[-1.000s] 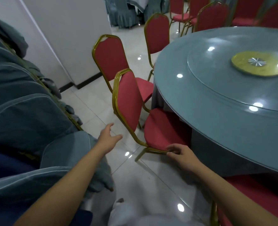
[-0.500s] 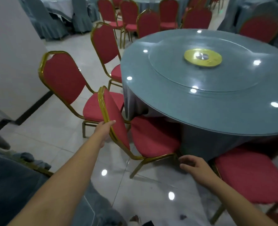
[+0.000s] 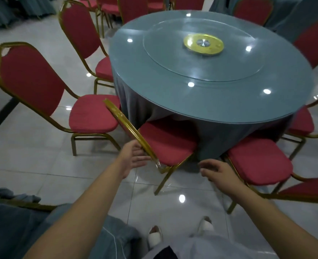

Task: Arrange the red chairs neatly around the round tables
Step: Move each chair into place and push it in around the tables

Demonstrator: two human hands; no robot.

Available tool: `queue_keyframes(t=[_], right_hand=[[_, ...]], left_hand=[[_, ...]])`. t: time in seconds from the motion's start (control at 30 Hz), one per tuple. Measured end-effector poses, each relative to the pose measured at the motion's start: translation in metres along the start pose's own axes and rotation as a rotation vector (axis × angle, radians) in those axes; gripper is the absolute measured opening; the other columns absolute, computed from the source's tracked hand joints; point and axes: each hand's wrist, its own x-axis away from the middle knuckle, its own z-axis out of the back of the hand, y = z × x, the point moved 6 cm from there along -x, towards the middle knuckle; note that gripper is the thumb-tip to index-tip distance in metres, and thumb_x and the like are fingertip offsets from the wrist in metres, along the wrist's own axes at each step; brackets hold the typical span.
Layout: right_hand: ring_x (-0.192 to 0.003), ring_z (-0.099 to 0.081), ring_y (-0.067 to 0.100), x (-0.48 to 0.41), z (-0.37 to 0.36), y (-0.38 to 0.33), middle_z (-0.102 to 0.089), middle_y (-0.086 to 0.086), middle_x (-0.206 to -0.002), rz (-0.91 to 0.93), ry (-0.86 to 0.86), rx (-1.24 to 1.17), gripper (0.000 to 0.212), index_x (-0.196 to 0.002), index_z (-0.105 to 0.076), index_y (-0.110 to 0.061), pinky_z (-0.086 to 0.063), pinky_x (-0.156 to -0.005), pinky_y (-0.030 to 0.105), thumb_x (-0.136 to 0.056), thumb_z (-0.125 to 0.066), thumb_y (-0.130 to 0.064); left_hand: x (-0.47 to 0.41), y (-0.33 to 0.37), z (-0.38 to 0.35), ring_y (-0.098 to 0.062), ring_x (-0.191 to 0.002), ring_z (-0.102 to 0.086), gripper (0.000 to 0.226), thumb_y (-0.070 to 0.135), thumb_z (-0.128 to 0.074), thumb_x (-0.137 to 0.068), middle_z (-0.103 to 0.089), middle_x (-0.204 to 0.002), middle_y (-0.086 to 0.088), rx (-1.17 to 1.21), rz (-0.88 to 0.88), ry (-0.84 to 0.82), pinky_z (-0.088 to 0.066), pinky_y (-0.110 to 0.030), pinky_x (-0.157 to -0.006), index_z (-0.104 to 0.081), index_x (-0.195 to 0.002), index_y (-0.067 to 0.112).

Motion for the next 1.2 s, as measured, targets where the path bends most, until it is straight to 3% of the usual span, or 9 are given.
queue_keyframes(t=[0.13, 0.23, 0.4, 0.53, 0.63, 0.7, 0.87, 1.03, 1.2], right_hand=[[-0.107, -0.063, 0.012, -0.007, -0.022, -0.004, -0.067, -0.006, -0.112, 0.006, 0.066, 0.004, 0.03, -0.12, -0.066, -0.023, -0.052, -0.091, 0.031, -0.09, -0.071, -0.028], [-0.117, -0.053, 0.011, -0.016, -0.036, -0.016, -0.056, -0.007, -0.126, 0.049, 0.123, 0.068, 0.048, -0.134, -0.056, -0.027, -0.046, -0.093, 0.03, -0.088, -0.071, -0.035], [-0.104, -0.058, 0.012, -0.032, -0.059, -0.024, -0.059, -0.013, -0.115, 0.035, -0.03, 0.32, 0.054, -0.13, -0.054, -0.036, -0.055, -0.089, 0.038, -0.081, -0.075, -0.042], [-0.077, -0.064, 0.02, -0.035, -0.062, -0.022, -0.063, -0.01, -0.078, 0.033, -0.078, 0.588, 0.015, -0.098, -0.062, -0.036, -0.052, -0.069, 0.033, -0.084, -0.064, -0.029], [-0.078, -0.064, 0.02, -0.034, -0.054, -0.019, -0.064, -0.01, -0.081, 0.026, -0.113, 0.621, 0.029, -0.102, -0.065, -0.041, -0.051, -0.073, 0.032, -0.082, -0.059, -0.021], [-0.079, -0.067, 0.015, -0.028, -0.043, -0.009, -0.068, -0.011, -0.083, 0.015, -0.149, 0.611, 0.029, -0.103, -0.066, -0.045, -0.055, -0.076, 0.034, -0.082, -0.062, -0.025], [-0.087, -0.065, 0.011, -0.003, 0.007, 0.033, -0.067, -0.016, -0.087, -0.002, -0.244, 0.635, 0.038, -0.112, -0.068, -0.045, -0.054, -0.078, 0.036, -0.081, -0.068, -0.024], [-0.076, -0.069, 0.006, 0.013, 0.064, 0.076, -0.065, -0.023, -0.09, -0.041, -0.283, 0.716, 0.049, -0.101, -0.059, -0.064, -0.06, -0.073, 0.033, -0.076, -0.071, -0.024], [-0.086, -0.064, 0.001, -0.005, 0.089, 0.081, -0.065, -0.024, -0.091, 0.017, -0.154, 0.637, 0.045, -0.091, -0.057, -0.063, -0.055, -0.076, 0.027, -0.078, -0.076, -0.025]], left_hand=[[0.032, -0.061, -0.092, -0.028, -0.107, -0.069, 0.033, 0.009, -0.048, -0.089, -0.066, -0.126, -0.011, -0.097, 0.112, -0.426, -0.058, -0.039, -0.087, -0.066, -0.117, 0.01], [0.044, -0.082, -0.118, -0.017, -0.109, -0.062, 0.049, 0.003, -0.053, -0.092, -0.058, -0.129, 0.003, -0.588, 0.04, -0.631, -0.054, -0.03, -0.083, -0.051, -0.126, 0.038], [0.018, -0.023, -0.026, -0.014, -0.093, -0.067, 0.022, 0.011, -0.067, -0.083, -0.071, -0.096, 0.003, -0.671, -0.31, -0.15, -0.056, -0.041, -0.091, -0.071, -0.097, 0.028], [-0.004, 0.029, 0.039, -0.015, -0.108, -0.057, 0.049, 0.019, -0.078, -0.079, -0.055, -0.121, 0.005, -0.845, -0.503, 0.237, -0.053, -0.035, -0.088, -0.055, -0.117, 0.041], [-0.028, 0.02, 0.024, -0.029, -0.136, -0.031, 0.088, 0.031, -0.084, -0.072, -0.03, -0.15, 0.0, -1.237, -0.417, 0.051, -0.038, -0.05, -0.109, -0.035, -0.143, 0.047], [-0.031, 0.009, 0.005, -0.032, -0.137, -0.033, 0.072, 0.03, -0.081, -0.076, -0.04, -0.146, -0.003, -1.351, -0.438, -0.032, -0.035, -0.054, -0.112, -0.046, -0.138, 0.042], [-0.019, -0.017, -0.029, -0.01, -0.093, -0.059, 0.032, 0.022, -0.077, -0.079, -0.061, -0.095, 0.018, -1.361, -0.403, -0.237, -0.051, -0.034, -0.084, -0.067, -0.102, 0.043], [0.01, -0.048, -0.076, 0.002, -0.087, -0.051, 0.048, 0.036, -0.071, -0.08, -0.057, -0.101, 0.027, -1.512, -0.578, -0.499, -0.041, -0.019, -0.07, -0.057, -0.123, 0.051], [0.008, -0.044, -0.103, 0.002, -0.097, -0.052, 0.052, 0.032, -0.068, -0.085, -0.06, -0.118, 0.025, -1.454, -0.624, -0.461, -0.043, -0.022, -0.076, -0.053, -0.131, 0.051]])
